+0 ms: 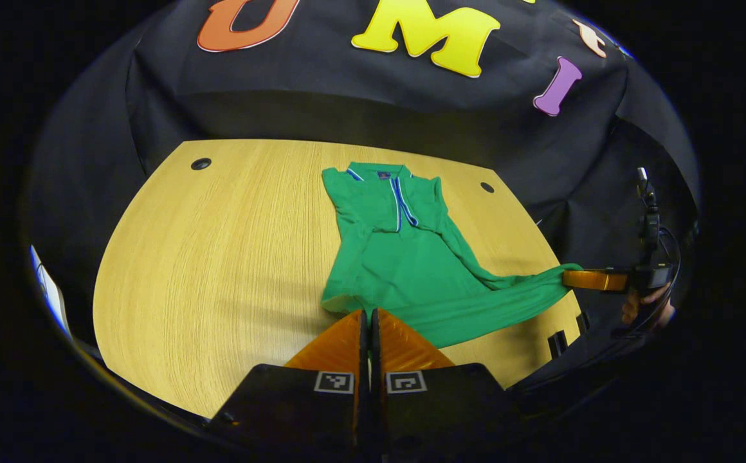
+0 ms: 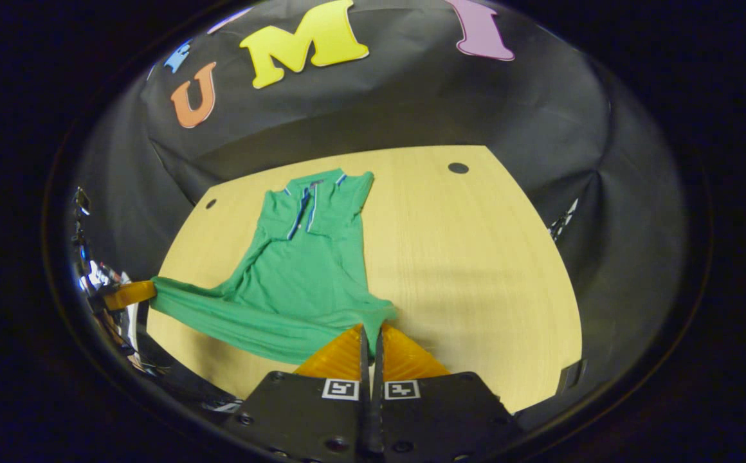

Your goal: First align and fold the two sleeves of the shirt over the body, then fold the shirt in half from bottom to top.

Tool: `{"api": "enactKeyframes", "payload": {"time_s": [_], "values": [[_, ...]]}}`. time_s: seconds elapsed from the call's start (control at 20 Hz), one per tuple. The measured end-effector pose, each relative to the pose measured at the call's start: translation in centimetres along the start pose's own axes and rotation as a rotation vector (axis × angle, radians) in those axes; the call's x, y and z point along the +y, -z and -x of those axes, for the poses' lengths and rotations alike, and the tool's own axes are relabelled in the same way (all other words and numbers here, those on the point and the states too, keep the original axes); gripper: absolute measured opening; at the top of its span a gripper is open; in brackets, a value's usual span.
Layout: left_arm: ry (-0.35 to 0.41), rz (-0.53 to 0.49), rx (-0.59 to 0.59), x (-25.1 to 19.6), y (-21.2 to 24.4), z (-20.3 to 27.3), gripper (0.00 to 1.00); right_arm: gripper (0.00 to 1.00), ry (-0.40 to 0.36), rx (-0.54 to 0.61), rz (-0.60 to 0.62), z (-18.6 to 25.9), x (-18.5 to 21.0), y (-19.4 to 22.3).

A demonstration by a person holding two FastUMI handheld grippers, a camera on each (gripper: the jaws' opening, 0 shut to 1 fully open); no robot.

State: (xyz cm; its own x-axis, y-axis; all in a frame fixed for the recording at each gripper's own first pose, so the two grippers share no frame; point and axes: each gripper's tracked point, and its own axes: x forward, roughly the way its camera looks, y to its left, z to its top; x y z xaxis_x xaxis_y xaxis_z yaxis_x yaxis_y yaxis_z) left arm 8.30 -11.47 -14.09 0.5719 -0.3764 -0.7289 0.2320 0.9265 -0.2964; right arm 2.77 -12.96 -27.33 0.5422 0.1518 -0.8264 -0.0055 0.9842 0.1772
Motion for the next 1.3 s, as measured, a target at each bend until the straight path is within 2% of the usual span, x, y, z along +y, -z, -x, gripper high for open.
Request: {"api": "enactKeyframes", "payload": {"time_s": [0.4,0.75,1.0,1.3], "values": [[-0.014,-0.034,-0.108,0.0,-7.4,-2.0,0.06,0.0,-0.019,-0.065,0.001,-1.3,0.4,-5.8],[-0.037,-0.043,-0.177,0.5,-13.3,-4.9,0.05,0.02,-0.027,-0.145,0.016,-3.1,0.6,-13.1],[-0.06,-0.034,-0.193,1.5,-16.8,-8.0,0.06,0.0,-0.027,-0.18,0.04,-5.7,0.9,-18.5],[-0.115,-0.017,-0.232,4.1,-20.7,-12.9,0.06,0.0,-0.052,-0.192,0.099,-11.4,2.1,-24.3]]}}
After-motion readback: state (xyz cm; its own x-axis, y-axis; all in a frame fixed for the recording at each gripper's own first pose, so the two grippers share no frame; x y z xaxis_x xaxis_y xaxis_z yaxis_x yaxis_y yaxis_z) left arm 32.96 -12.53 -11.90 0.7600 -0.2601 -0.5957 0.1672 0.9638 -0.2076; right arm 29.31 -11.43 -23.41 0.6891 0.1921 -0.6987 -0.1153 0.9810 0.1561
